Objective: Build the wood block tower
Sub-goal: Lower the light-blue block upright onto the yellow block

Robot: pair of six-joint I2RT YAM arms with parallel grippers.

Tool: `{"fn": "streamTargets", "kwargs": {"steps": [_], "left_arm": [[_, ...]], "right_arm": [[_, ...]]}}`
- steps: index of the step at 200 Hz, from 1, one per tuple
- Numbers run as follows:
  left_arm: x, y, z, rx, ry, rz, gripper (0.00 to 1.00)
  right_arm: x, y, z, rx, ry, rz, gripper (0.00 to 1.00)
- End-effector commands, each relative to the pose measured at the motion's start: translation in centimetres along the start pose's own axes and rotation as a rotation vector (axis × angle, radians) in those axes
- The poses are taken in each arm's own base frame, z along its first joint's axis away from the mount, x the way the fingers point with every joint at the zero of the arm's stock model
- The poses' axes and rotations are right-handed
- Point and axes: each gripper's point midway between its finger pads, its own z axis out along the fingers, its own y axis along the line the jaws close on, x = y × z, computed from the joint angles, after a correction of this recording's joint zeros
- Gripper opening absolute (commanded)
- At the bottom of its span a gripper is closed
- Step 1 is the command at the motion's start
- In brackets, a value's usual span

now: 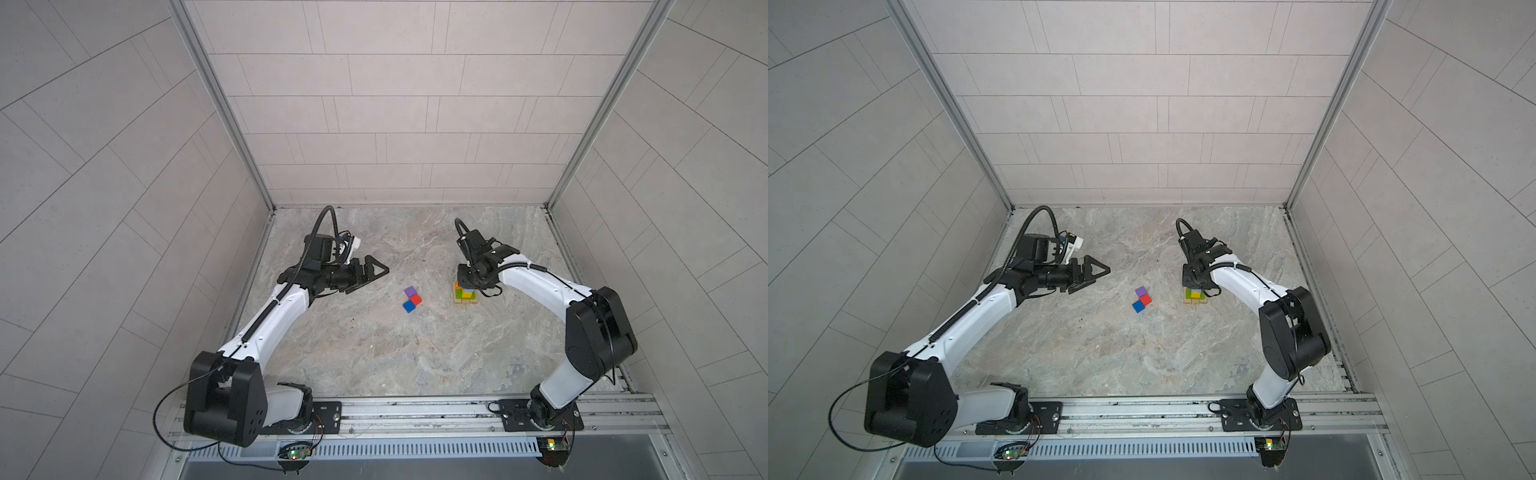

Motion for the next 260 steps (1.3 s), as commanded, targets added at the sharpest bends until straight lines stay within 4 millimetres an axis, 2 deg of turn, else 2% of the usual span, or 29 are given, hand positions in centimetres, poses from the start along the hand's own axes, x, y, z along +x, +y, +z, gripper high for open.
{"fn": "streamTargets", "kwargs": {"steps": [1, 128, 260], "left_arm": [[0.15, 0.05, 0.03, -0.001, 0.0, 0.016, 1.0], [0.18, 0.11, 0.08, -0.003, 0.001, 0.014, 1.0], [0.17, 0.17, 0.07, -0.005, 0.001, 0.015, 1.0]], "right_arm": [[0.57, -0.5, 0.79, 0.023, 0.024, 0.013, 0.15], [1.06, -0.72, 1.29, 0.028, 0.038, 0.013, 0.14], [0.55, -0.5, 1.19, 0.018, 0.031, 0.023, 0.15]]}}
